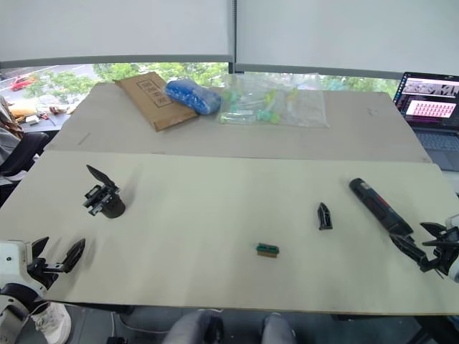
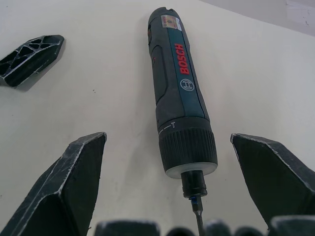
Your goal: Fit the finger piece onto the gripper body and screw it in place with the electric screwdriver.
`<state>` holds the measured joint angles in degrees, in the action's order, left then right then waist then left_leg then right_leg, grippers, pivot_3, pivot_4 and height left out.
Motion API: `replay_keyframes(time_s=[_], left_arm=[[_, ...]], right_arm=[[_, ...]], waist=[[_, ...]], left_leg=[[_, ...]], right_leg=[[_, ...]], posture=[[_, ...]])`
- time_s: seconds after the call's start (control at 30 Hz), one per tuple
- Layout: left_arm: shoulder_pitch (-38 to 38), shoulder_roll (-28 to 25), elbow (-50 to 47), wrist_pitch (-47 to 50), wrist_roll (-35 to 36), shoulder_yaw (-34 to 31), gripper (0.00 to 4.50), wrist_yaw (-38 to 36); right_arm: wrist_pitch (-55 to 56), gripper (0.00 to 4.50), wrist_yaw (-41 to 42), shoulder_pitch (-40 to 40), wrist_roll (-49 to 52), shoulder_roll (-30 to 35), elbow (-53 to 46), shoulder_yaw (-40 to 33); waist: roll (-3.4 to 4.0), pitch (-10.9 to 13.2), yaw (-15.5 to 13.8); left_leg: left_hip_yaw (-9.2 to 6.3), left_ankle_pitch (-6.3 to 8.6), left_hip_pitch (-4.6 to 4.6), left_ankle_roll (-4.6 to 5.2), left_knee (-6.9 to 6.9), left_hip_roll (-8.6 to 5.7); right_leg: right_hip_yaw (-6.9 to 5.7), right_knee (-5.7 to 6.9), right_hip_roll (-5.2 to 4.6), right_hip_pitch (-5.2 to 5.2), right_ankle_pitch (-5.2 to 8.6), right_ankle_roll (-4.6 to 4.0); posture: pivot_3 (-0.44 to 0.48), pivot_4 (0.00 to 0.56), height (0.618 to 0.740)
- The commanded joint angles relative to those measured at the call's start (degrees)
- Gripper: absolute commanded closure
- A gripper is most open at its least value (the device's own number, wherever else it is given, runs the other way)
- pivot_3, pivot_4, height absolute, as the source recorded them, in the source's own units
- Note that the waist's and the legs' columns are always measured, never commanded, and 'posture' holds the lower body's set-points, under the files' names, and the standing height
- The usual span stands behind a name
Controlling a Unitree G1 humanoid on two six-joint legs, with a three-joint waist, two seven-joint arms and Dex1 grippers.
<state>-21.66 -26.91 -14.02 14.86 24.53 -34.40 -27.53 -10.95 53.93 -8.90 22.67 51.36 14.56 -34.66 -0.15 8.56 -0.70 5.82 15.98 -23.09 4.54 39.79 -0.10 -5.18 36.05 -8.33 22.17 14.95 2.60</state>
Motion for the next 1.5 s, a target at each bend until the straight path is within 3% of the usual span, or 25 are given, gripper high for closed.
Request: replay_keyframes(time_s=[0.03,0.13,0.47,0.8,1.37,1.5], left_arm=[[1.12,-0.99,-0.39,-1.45,-1.01,0.12,0.0,0.18],[3.81,-1.25,0.54,-0.74,-1.78,1.93,0.0,0.61],[10.16,-3.16,5.88,-2.35,-4.04,5.33,0.0,-1.68],[14.52,-3.85,9.01,-4.29,-6.38,9.59,0.0,-3.08],[25.24,-3.49,20.53,-8.95,-9.69,14.02,0.0,-2.62],[25.61,-3.0,20.69,-10.16,-9.33,14.77,1.24,-3.22]], right_arm=[[-1.14,0.02,-0.52,1.3,2.37,0.02,-8.41,0.34],[-6.87,0.02,-0.72,4.28,6.47,-0.54,-24.79,6.7],[-16.67,0.02,3.43,16.16,13.62,-0.48,-40.74,22.27],[-17.18,0.02,4.14,20.38,13.6,-2.29,-41.61,27.72],[-15.98,0.02,2.96,21.33,11.55,-5.17,-41.95,29.68],[-16.55,0.0,2.39,22.14,12.11,-5.91,-41.84,29.71]], waist=[[0.0,0.0,0.0],[0.14,-0.05,0.62],[-0.05,-0.02,-0.46],[-0.13,-0.02,-0.09],[-0.15,-0.03,-0.06],[-0.16,-0.03,0.05]], left_leg=[[0.0,0.0,0.0,0.0,0.0,0.0],[0.01,-0.01,0.04,-0.08,-0.02,0.03],[-0.21,0.06,-0.14,-0.12,0.09,-0.06],[-0.18,0.06,-0.11,-0.12,0.13,-0.05],[-0.13,0.05,-0.11,-0.13,0.17,-0.05],[-0.1,0.04,-0.1,-0.13,0.17,-0.05]], right_leg=[[0.0,0.0,0.0,0.0,0.0,0.0],[0.07,0.07,0.03,0.06,-0.01,-0.01],[-0.36,-0.02,0.08,0.03,-0.08,0.04],[-0.35,0.0,0.08,0.02,-0.11,0.09],[-0.37,0.03,0.4,0.01,-0.12,0.11],[-0.35,0.03,0.43,0.02,-0.13,0.11]], posture=[[0.0,0.15,0.74],[0.0,0.15,0.74],[0.0,0.15,0.74],[0.0,0.15,0.74],[0.0,0.15,0.74],[0.0,0.15,0.74]])
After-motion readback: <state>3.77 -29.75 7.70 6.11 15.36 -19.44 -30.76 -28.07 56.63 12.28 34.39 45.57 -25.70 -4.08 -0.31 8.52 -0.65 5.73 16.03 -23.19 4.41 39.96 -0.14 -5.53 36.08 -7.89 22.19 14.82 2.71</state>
